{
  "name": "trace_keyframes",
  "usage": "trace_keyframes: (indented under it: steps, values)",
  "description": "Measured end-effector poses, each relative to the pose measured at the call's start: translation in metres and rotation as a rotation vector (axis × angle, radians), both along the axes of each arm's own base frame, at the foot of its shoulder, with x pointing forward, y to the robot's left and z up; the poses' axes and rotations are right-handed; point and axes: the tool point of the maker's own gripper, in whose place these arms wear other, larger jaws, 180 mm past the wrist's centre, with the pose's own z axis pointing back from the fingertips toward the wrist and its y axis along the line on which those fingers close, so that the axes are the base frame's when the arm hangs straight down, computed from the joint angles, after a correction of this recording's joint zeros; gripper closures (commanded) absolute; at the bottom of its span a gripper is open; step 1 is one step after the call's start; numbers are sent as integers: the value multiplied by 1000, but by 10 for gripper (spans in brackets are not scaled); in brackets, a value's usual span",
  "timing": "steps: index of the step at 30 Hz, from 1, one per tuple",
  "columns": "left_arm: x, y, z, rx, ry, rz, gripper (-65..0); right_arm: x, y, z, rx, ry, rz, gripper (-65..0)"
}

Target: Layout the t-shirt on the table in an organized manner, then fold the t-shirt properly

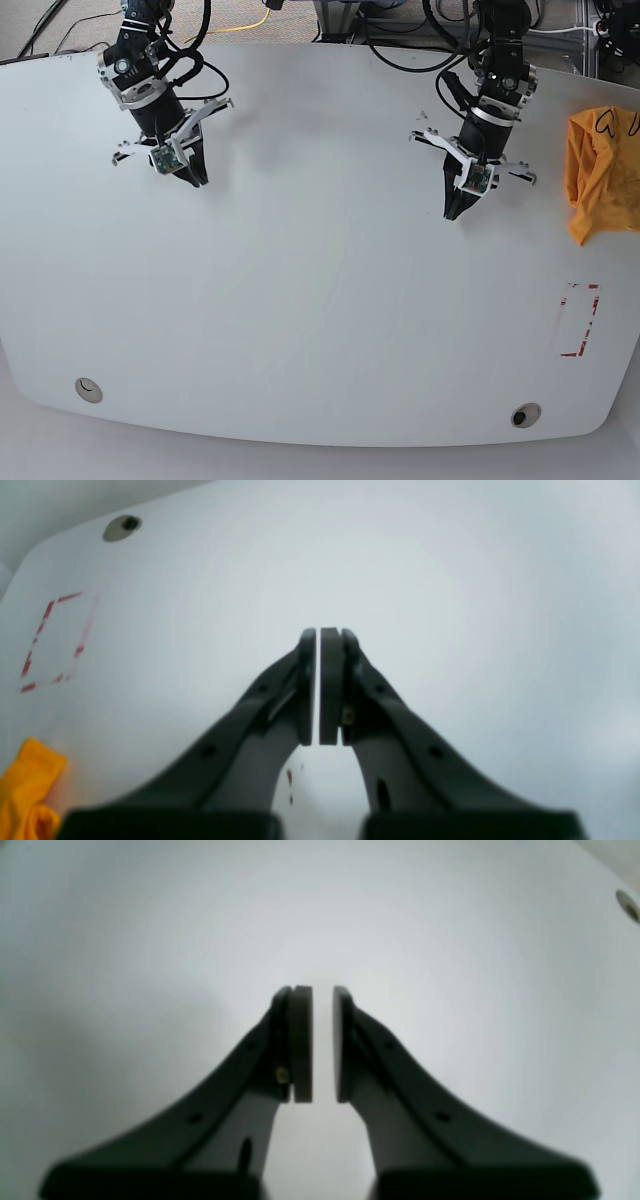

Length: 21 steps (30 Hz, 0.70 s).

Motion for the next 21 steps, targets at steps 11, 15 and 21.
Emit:
trace_keyframes:
  steps: [11, 15, 21]
  values:
    - [-76, -9, -12, -5, 128, -24, 0, -76, -14, -13, 51, 124, -61, -10]
    - [-111, -5, -25, 5, 216, -17, 0, -115, -11, -26, 63, 228, -56, -8]
    - [-164, -1, -44, 2, 349, -3, 0, -166, -7, -32, 154, 348, -89, -8]
